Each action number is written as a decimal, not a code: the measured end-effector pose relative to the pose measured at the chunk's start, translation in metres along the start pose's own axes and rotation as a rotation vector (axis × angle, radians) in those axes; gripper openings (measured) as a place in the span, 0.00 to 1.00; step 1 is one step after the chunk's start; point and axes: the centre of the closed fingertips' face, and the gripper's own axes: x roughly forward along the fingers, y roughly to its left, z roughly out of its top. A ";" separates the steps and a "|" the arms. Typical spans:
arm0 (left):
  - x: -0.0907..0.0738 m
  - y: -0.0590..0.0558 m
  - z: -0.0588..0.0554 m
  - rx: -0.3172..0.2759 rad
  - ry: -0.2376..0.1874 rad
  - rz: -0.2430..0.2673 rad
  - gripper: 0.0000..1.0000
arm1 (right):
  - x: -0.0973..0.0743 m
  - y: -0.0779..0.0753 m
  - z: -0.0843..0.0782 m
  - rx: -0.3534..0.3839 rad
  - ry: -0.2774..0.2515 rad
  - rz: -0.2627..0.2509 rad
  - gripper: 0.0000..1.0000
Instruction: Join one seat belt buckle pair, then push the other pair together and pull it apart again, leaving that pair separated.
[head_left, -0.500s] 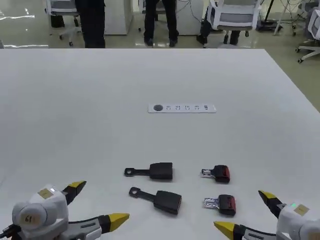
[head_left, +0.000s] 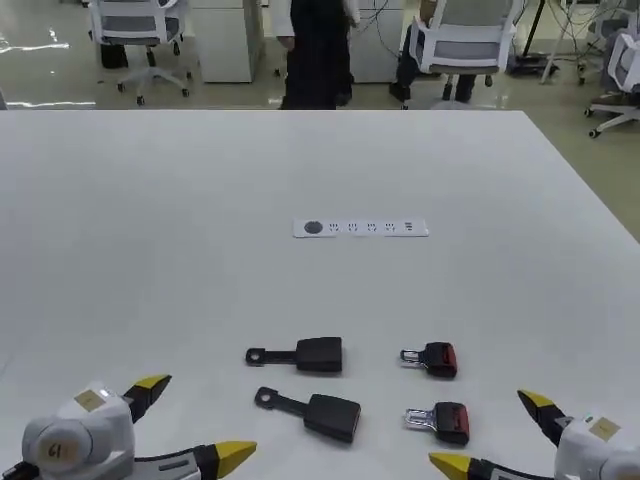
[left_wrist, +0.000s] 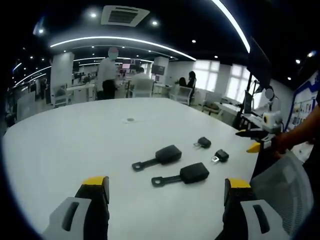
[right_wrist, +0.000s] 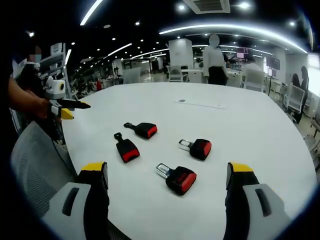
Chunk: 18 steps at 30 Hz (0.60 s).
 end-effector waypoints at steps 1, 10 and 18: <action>0.000 0.000 0.000 0.002 0.000 0.000 0.98 | 0.000 0.001 0.000 -0.002 -0.001 0.000 1.00; 0.001 0.001 0.000 0.004 0.001 0.000 0.98 | -0.001 0.000 0.001 -0.003 0.001 0.001 1.00; 0.001 0.000 0.000 0.005 0.003 0.000 0.98 | 0.001 0.002 0.001 0.001 0.000 0.001 1.00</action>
